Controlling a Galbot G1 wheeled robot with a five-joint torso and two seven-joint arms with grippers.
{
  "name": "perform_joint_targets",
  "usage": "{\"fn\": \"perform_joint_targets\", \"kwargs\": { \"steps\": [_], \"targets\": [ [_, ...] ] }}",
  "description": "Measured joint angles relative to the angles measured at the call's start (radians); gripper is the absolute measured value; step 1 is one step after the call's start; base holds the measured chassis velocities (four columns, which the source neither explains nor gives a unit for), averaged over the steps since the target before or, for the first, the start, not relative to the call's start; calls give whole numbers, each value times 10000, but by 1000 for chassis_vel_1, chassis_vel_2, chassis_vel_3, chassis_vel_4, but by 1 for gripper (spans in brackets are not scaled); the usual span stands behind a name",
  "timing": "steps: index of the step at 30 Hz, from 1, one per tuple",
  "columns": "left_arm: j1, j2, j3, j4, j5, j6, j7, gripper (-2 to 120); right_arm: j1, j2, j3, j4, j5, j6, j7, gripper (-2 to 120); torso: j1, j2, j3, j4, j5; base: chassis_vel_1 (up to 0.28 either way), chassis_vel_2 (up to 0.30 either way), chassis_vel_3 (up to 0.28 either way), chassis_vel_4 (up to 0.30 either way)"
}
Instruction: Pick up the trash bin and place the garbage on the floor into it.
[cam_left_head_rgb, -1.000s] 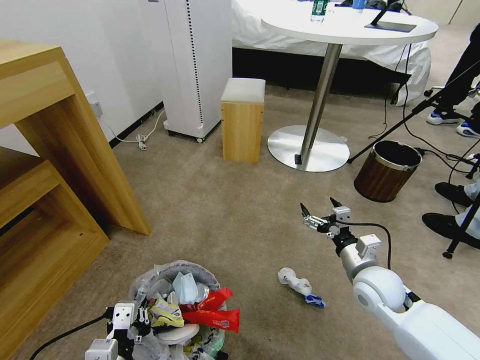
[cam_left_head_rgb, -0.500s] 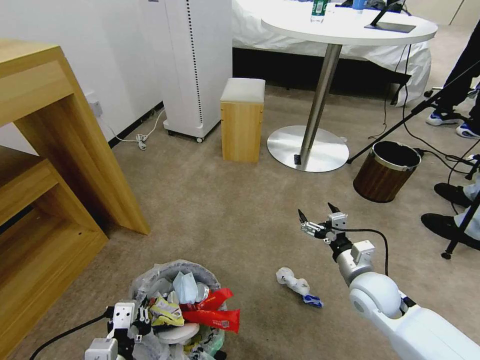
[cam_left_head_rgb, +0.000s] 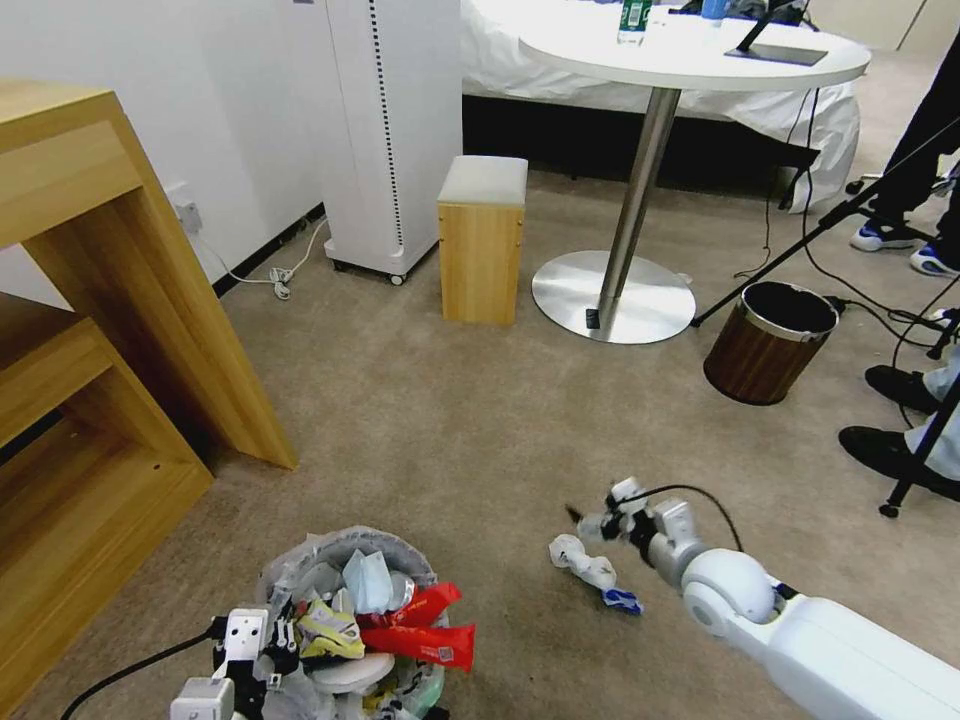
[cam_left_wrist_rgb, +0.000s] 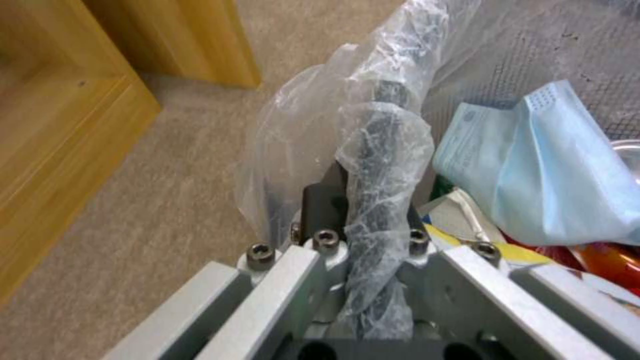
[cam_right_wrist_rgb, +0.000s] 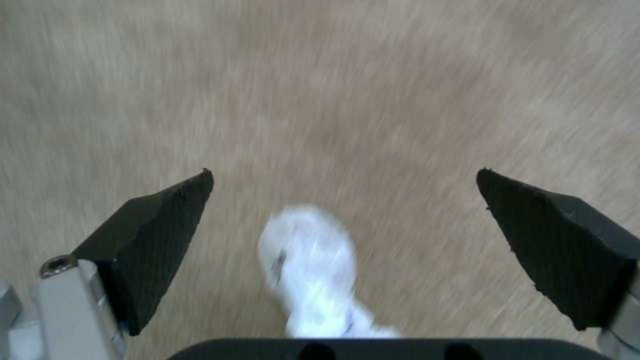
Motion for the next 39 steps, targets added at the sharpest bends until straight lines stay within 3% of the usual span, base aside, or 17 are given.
{"fn": "perform_joint_targets", "kwargs": {
  "steps": [8, 20, 33, 39],
  "targets": [
    [-12, -15, 49, 256, 91, -83, -62, 0, -183, 300, -518, -852, -301, -414, 260, 100, 0, 1, -1, -3, 0, 0, 0, 0, 0],
    [-439, 163, 139, 455, -463, -216, -96, 0, -355, 1150, -706, -2349, -1258, 417, -79, 100, 0, 2, -1, -1, -8, 0, 0, 0, 0],
    [-782, 629, 54, 123, -1532, -187, -415, 0, 201, 1321, -1088, -2575, -1436, 731, 70, 100, 0, 0, 0, -3, -7, 0, 0, 0, 0],
    [-677, 740, 65, -55, -1516, -184, -465, 0, 54, 1460, -1105, -2885, -1542, 790, 64, 100, 0, -1, 0, -3, -3, 0, 0, 0, 0]
  ]
}}
